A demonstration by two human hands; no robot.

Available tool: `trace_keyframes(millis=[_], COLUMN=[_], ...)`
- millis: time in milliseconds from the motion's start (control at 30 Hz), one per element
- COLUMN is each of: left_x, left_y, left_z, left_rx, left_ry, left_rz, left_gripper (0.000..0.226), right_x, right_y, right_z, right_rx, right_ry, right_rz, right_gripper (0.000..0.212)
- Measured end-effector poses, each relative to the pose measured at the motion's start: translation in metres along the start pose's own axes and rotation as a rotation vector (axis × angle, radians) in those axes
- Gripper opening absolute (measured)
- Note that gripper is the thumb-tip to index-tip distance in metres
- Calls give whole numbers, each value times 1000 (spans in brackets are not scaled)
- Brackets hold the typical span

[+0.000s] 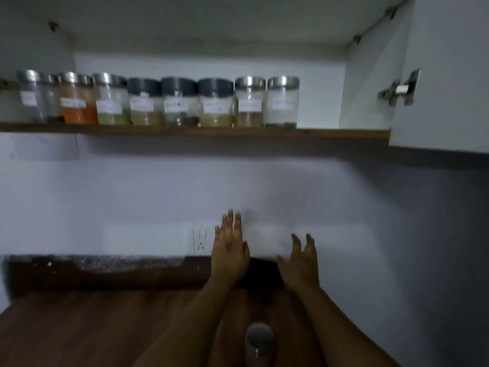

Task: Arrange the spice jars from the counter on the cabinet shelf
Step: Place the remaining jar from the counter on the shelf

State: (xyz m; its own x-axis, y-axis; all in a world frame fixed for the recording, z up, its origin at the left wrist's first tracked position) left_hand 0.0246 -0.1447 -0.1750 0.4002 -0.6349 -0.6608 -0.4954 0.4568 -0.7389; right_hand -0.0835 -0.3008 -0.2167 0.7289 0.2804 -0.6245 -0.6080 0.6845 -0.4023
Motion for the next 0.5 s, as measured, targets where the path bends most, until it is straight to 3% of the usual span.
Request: trace_keyframes(millis=[133, 233, 333, 500], left_x=[76, 104, 111, 112], left_y=[121, 187, 213, 232], left_z=[34, 55, 67, 78], left_rx=[-140, -163, -179, -243], left_ry=[-24, -75, -44, 30], left_rz=[375, 606, 695, 737], left_gripper=[74, 74, 77, 79], right_x=[66, 109, 145, 182], right_y=[52, 89, 111, 122], right_z=[-62, -94, -104, -100], right_rx=[101, 175, 204, 180], right_ry=[168, 192, 158, 34], right_rz=[248, 418, 545, 563], right_gripper=[81, 95, 114, 110])
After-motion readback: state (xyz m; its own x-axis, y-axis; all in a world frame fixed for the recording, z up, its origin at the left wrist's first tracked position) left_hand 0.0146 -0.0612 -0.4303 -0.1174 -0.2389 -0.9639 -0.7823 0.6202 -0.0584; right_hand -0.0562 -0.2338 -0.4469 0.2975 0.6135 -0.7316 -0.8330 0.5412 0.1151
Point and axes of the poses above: each hand's wrist, its own y-axis away from the middle knuckle, its own x-axis out of the palm, z = x × y, the point moved 8 cm from there along -y, towards the middle knuckle, and after that the axes turned 11 degrees about -y, right-handed, at the moved point
